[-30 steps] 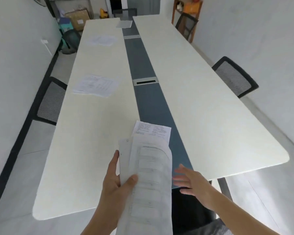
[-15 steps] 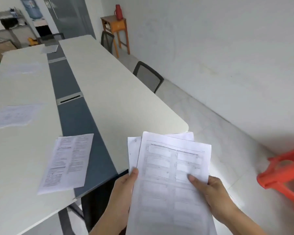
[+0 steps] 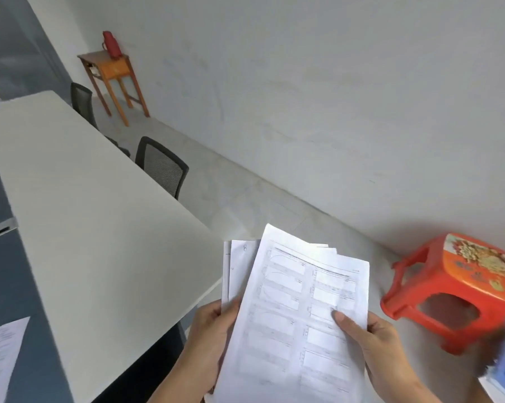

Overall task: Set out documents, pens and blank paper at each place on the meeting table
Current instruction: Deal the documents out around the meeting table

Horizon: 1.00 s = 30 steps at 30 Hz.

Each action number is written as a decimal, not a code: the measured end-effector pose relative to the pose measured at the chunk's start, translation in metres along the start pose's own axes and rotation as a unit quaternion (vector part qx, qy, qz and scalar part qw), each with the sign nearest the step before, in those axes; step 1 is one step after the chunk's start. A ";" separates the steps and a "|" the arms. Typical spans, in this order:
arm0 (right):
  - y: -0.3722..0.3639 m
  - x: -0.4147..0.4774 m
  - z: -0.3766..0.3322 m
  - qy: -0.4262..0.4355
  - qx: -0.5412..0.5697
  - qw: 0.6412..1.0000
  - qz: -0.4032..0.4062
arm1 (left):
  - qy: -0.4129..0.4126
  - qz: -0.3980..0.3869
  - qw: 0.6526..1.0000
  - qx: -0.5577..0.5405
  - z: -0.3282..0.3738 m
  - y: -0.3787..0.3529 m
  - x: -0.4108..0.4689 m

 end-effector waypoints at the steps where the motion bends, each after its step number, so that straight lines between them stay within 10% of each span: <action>1: 0.000 0.016 -0.008 -0.003 -0.006 1.000 -0.002 | -0.002 -0.007 1.000 -0.003 0.002 -0.009 0.019; 14: -0.024 0.201 -0.195 0.013 0.010 1.000 -0.002 | 0.018 -0.089 0.991 -0.102 0.093 -0.115 0.241; 30: -0.187 0.459 -0.374 -0.056 -0.153 0.967 -0.198 | 0.024 0.122 0.966 -0.225 0.152 -0.115 0.469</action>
Point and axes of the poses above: each hand's wrist, its own x-axis towards the middle knuckle, its own y-axis out of the back of the hand, z = x × y, the point moved 10 cm from there along x, towards the middle knuckle, and after that the axes turned 12 degrees about -y, right-handed, at the moved point
